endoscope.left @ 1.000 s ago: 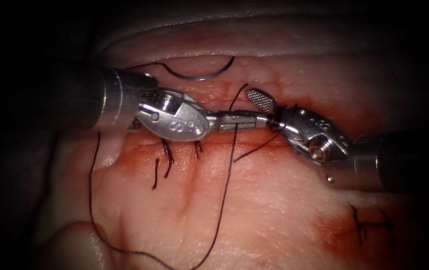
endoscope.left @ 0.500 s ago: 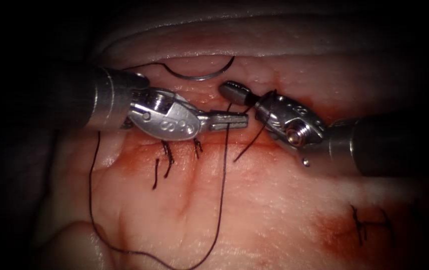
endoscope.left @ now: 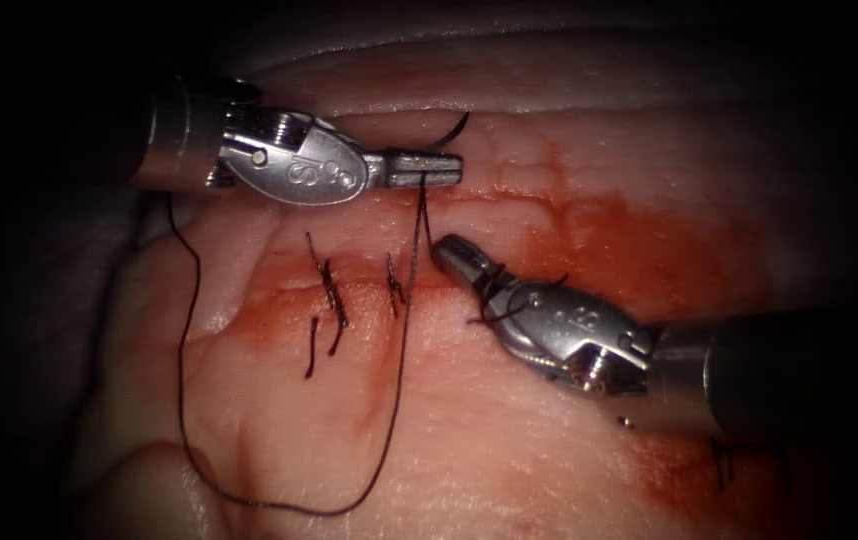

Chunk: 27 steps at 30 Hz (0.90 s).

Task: Wound Closure
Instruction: Tension the suture by moving the left tool up and the right tool down.

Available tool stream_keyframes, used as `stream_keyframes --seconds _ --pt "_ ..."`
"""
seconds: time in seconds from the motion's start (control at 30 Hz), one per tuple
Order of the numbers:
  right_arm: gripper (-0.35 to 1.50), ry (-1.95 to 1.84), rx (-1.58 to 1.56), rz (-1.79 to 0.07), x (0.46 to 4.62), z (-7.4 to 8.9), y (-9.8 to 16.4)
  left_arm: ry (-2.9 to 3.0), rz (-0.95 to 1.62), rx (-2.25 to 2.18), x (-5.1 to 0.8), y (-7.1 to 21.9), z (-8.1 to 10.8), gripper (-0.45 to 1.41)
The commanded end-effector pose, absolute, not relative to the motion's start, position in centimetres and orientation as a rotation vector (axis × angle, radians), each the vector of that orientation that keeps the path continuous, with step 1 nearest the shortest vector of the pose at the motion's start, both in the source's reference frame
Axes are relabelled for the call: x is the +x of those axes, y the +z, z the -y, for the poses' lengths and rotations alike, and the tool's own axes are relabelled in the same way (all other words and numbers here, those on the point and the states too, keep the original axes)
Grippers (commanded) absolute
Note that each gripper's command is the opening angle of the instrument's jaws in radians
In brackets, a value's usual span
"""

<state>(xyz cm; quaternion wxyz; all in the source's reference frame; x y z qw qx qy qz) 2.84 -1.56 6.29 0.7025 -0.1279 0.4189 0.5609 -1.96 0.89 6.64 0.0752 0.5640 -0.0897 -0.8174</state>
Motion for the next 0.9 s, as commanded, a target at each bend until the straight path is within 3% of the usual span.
stream_keyframes --seconds 0.03,0.37,0.9 --pt "-0.35 1.199 -0.331 -0.898 2.96 1.7 6.3 -2.467 0.27 1.693 -2.05 6.8 -1.0 -0.45" --pt "-0.35 1.109 -0.333 -0.763 2.93 2.2 6.2 -2.559 0.287 1.68 -2.2 7.3 -1.9 -0.45" --pt "-0.35 1.084 -0.297 -0.743 2.95 2.4 5.9 -2.624 0.288 1.658 -2.03 7.6 -2.6 -0.45"
